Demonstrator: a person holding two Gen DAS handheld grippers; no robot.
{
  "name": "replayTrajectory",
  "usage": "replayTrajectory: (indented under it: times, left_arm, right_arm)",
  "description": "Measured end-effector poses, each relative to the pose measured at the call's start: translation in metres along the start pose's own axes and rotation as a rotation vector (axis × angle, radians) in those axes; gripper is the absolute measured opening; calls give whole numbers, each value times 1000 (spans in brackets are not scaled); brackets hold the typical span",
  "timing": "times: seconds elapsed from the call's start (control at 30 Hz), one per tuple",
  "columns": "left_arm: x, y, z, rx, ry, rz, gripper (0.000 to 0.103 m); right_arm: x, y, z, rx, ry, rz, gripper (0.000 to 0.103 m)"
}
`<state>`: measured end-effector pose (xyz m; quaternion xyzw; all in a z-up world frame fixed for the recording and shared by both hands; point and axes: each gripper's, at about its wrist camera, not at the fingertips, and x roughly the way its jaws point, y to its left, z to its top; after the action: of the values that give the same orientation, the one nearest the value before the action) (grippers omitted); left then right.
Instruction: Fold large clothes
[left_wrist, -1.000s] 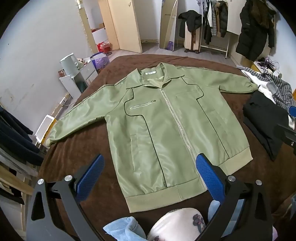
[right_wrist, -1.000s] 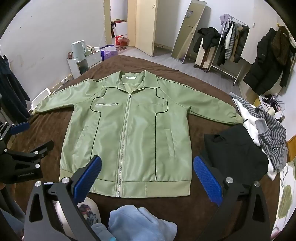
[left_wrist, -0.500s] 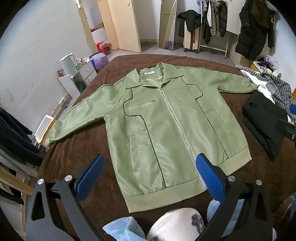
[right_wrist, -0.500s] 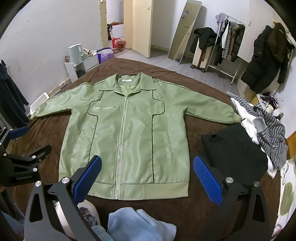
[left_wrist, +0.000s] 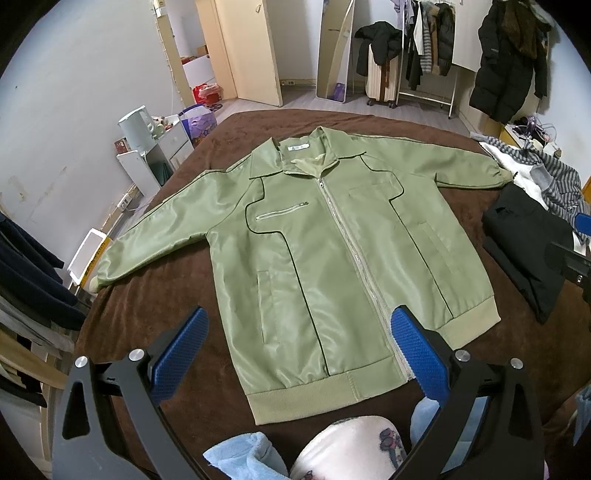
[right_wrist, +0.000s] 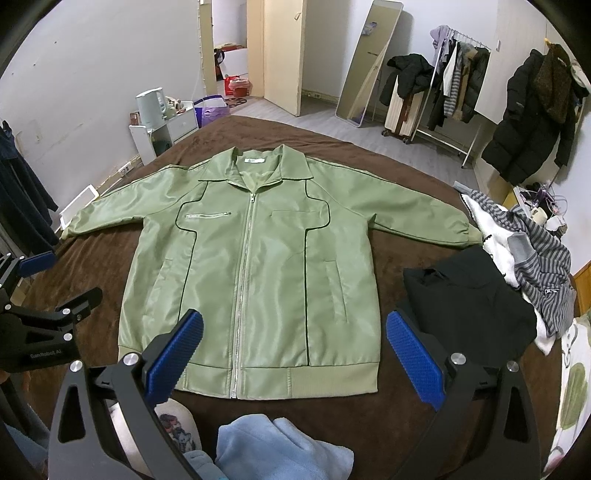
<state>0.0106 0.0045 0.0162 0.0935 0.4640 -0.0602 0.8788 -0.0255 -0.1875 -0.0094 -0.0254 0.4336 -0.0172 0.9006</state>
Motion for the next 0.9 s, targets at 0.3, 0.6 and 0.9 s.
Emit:
replayTrajectory:
  times: [0.3, 0.6, 0.9]
  left_arm:
    - [0, -6, 3, -4, -9, 8, 97]
    - [-1, -5, 3, -2, -8, 3, 97]
    - [0, -4, 1, -5, -10, 8, 97]
  right_arm:
    - [2, 0, 3, 1, -1, 3, 97]
    - [2, 0, 3, 3, -2, 1, 97]
    - [2, 0, 3, 1, -4, -1, 97]
